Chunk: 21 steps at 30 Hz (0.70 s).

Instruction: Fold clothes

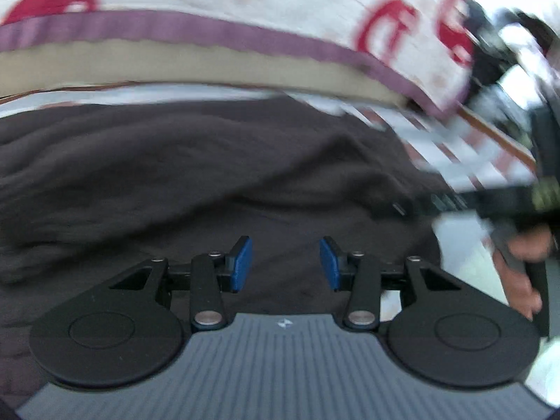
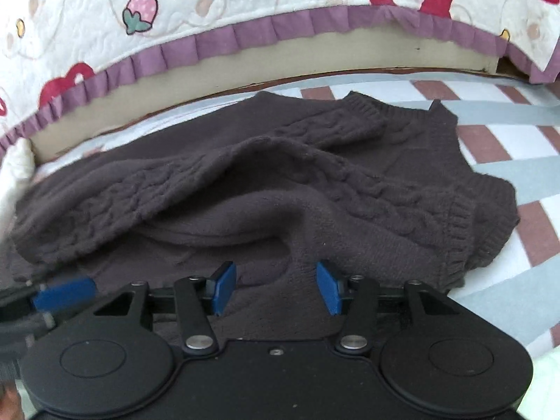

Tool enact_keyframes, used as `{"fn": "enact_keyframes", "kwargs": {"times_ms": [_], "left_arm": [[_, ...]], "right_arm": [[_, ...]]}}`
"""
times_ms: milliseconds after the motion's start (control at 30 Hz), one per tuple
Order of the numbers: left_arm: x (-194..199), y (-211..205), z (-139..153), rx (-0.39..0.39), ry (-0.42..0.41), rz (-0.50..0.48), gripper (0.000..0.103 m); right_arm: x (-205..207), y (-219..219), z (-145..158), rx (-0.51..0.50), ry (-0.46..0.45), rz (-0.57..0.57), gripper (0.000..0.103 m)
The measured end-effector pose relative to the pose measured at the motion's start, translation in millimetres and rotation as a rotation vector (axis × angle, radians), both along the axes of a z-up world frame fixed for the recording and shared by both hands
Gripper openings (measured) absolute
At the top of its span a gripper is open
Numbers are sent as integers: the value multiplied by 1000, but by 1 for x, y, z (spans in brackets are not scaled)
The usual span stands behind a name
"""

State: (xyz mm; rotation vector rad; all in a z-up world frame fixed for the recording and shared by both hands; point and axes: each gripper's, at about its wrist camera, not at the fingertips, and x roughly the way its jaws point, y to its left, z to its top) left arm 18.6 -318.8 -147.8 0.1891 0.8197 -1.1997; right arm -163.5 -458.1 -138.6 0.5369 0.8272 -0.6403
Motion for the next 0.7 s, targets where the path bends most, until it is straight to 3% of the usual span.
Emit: {"fn": "enact_keyframes", "kwargs": {"times_ms": [133, 233, 267, 300, 333, 367, 433, 567, 700], "left_arm": [[-15, -9, -5, 33, 12, -106, 57], [-23, -11, -13, 84, -4, -147, 60], [-24, -11, -15, 98, -14, -153, 60], [-25, -9, -17, 98, -18, -160, 60], [-25, -7, -17, 91, -11, -168, 56], [-24, -5, -16, 90, 4, -183, 39], [-24, -4, -13, 137, 7, -191, 9], [-23, 2, -7, 147, 30, -221, 9], [-27, 1, -5, 146, 24, -251, 9]], "right_arm": [[27, -5, -7, -6, 120, -40, 61], [37, 4, -12, -87, 168, -3, 65], [37, 8, -14, -132, 179, 29, 63], [37, 13, -17, -177, 190, 60, 54], [36, 17, -19, -222, 201, 92, 34], [32, 19, -19, -251, 209, 121, 26], [16, 12, -14, -209, 181, 144, 9], [-11, 12, -3, -114, 161, 114, 9], [-11, 20, -1, -140, 203, 126, 11]]}}
